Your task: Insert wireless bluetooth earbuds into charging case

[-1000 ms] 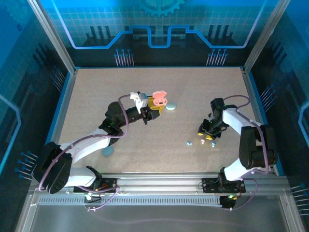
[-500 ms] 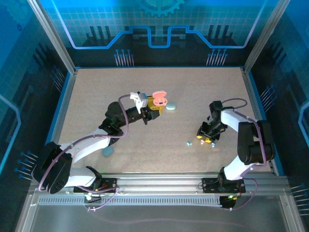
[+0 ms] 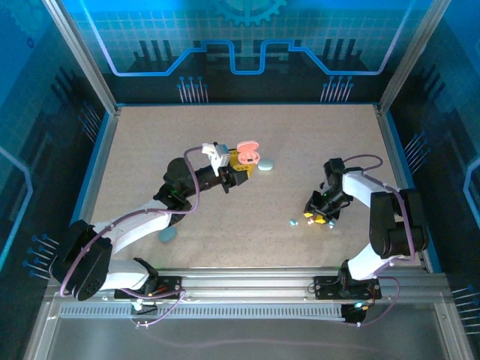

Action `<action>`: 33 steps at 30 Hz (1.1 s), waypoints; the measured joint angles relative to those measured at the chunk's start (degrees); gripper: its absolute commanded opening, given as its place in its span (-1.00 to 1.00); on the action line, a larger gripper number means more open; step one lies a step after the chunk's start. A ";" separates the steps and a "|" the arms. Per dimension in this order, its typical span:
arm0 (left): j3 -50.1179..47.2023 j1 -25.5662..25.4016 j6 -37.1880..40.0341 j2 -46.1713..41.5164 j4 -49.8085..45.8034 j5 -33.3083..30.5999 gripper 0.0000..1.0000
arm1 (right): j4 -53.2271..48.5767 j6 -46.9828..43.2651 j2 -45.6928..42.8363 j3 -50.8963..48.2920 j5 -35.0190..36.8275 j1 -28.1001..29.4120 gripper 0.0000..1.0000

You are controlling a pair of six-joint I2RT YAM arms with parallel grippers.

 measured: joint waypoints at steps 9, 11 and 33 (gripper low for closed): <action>0.00 0.00 0.00 0.00 0.02 0.00 -0.35 | 0.07 0.66 0.00 0.00 -2.01 2.40 -0.26; 0.00 0.00 0.00 0.00 0.00 -0.02 -0.35 | 0.13 0.85 0.00 0.04 -2.14 3.02 -0.25; 0.00 0.00 0.02 0.00 -0.07 0.00 -0.35 | -0.48 2.14 3.04 7.69 1.09 8.04 -0.19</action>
